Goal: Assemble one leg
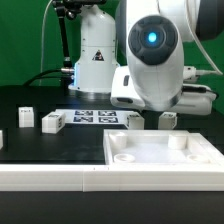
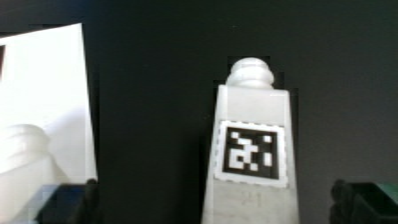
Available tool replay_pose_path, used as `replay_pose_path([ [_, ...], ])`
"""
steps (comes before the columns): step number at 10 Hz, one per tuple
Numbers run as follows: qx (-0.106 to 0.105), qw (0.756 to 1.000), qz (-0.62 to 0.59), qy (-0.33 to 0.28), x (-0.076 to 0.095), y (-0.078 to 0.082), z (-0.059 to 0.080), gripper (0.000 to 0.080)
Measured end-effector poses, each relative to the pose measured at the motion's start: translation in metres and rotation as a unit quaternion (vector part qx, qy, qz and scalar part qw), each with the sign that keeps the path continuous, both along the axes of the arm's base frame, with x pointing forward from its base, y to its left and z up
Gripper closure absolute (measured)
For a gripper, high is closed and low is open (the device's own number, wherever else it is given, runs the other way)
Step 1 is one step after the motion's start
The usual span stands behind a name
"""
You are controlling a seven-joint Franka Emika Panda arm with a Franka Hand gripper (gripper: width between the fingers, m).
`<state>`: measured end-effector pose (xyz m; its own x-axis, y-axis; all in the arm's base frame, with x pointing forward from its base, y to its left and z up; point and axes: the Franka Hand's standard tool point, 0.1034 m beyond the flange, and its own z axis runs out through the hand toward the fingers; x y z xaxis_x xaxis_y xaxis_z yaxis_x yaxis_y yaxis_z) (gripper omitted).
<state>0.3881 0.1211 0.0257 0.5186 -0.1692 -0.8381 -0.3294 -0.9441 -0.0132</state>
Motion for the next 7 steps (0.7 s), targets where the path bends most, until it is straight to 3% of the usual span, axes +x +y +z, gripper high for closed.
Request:
replay_pose_path([
  [1, 0.002, 1.000, 0.001, 0.026, -0.004, 0.002, -0.002, 0.0150],
  [7, -0.011, 1.000, 0.016, 0.018, -0.006, 0.018, -0.016, 0.0150],
])
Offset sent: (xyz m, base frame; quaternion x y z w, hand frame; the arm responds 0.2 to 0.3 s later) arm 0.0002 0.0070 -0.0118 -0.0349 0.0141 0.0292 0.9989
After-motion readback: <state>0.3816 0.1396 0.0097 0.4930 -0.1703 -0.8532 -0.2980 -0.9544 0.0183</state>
